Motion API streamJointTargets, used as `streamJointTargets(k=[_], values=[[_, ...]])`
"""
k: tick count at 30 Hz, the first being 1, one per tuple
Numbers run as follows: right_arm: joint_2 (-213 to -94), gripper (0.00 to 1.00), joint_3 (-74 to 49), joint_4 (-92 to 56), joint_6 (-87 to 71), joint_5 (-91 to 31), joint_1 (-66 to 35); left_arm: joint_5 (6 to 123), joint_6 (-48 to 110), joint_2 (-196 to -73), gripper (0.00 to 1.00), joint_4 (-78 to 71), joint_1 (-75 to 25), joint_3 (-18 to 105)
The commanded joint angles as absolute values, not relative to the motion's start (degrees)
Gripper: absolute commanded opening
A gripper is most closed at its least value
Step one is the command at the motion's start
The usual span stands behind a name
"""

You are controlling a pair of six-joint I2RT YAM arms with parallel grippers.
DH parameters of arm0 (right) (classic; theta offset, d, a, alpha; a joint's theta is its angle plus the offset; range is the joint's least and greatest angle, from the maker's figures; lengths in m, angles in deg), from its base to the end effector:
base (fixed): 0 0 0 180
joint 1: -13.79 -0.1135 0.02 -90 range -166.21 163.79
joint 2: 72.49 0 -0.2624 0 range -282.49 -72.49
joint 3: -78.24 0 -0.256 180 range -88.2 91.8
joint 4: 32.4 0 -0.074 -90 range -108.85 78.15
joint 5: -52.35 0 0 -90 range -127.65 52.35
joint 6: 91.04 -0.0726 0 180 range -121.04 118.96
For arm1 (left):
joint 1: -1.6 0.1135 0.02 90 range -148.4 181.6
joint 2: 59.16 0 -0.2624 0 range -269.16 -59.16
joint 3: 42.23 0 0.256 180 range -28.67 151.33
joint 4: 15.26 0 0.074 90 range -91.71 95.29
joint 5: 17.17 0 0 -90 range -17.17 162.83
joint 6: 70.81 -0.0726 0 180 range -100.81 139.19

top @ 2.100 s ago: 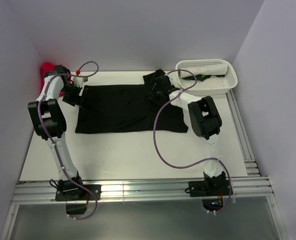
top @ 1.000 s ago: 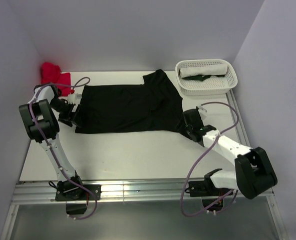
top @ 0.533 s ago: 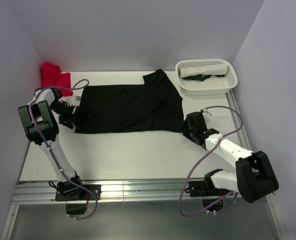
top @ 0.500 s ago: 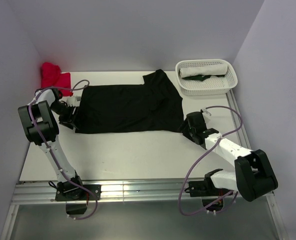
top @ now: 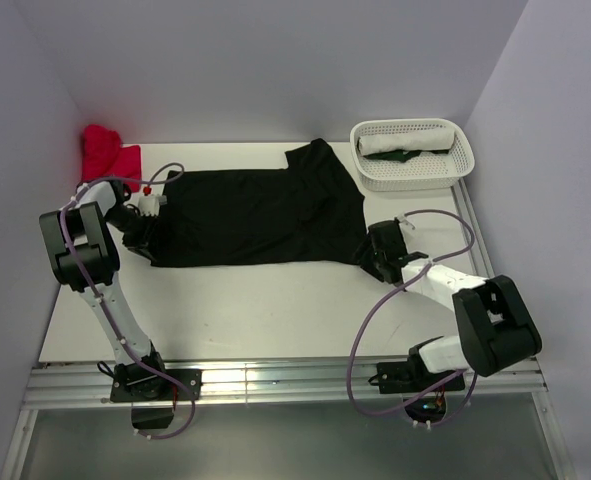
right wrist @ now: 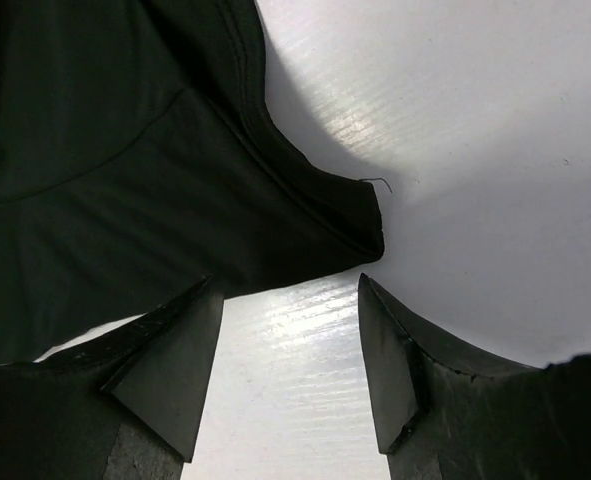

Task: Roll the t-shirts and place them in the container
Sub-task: Fold the tshirt

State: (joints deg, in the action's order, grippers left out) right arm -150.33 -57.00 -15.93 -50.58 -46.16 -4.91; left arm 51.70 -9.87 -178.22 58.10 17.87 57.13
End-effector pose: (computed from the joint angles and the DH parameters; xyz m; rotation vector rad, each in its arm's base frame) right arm 0.2628 0.0776 0.1193 0.7174 2.3479 0.3560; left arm 0.3730 0.0816 0.1151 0.3192 2.9822 -0.5471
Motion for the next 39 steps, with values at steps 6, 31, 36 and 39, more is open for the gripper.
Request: streamJointTargets(k=[6,31,36,39], values=[[-153.87,0.58,-53.58,-14.90,-49.47,-45.12,-4.40,51.12,-10.52,-176.76,0.15,54.80,16.63,56.14],[-146.24,0.00,-52.43,1.35,-51.84,-51.35,-7.91,55.60,-15.35,-167.36,0.00,55.95,17.42,49.20],[-140.09,0.00,-53.57,6.63,-54.56,-52.24,-11.60,56.74,-17.89,-163.93,0.00,57.08,18.65,45.42],[-137.27,0.00,-54.45,10.23,-57.20,-53.29,-14.85,57.88,-19.91,-162.17,0.00,57.88,19.00,42.96]])
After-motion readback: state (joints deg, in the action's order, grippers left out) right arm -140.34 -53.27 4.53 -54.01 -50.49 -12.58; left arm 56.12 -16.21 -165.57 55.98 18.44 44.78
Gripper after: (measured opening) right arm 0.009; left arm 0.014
